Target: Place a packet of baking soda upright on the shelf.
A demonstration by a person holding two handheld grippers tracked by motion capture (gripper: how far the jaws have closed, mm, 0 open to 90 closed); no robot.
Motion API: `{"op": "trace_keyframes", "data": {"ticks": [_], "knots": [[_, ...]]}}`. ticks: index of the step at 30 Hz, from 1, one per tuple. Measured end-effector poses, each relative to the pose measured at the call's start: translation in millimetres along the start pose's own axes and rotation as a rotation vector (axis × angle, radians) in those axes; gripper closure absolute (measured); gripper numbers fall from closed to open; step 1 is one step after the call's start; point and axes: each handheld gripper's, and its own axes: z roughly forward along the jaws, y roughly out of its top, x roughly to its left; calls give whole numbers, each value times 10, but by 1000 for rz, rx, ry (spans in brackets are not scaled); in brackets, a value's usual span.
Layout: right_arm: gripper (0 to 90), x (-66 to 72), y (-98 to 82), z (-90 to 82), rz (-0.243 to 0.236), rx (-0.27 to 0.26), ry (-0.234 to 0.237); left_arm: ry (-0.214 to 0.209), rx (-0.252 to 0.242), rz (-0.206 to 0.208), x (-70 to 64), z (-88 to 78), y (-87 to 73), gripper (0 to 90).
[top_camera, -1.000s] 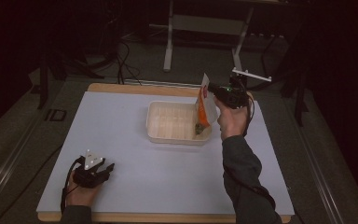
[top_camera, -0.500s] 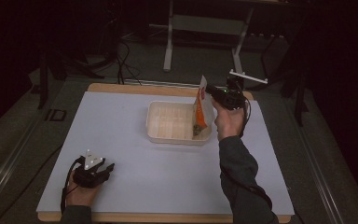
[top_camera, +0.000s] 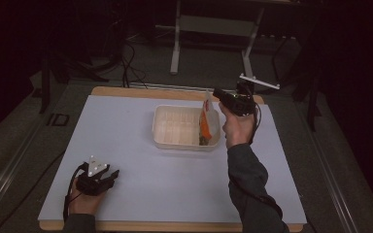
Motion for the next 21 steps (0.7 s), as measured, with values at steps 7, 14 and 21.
{"op": "trace_keyframes", "data": {"ticks": [7,14,21], "knots": [[900,139,123,-131,-52,3,-10,0,-1,2,-1,0,-1,559],[900,-22,35,-46,-39,37,-25,-1,-1,0,1,1,-1,558],[900,-124,-21,-24,-38,61,-33,1,-1,2,-1,1,-1,557]]}}
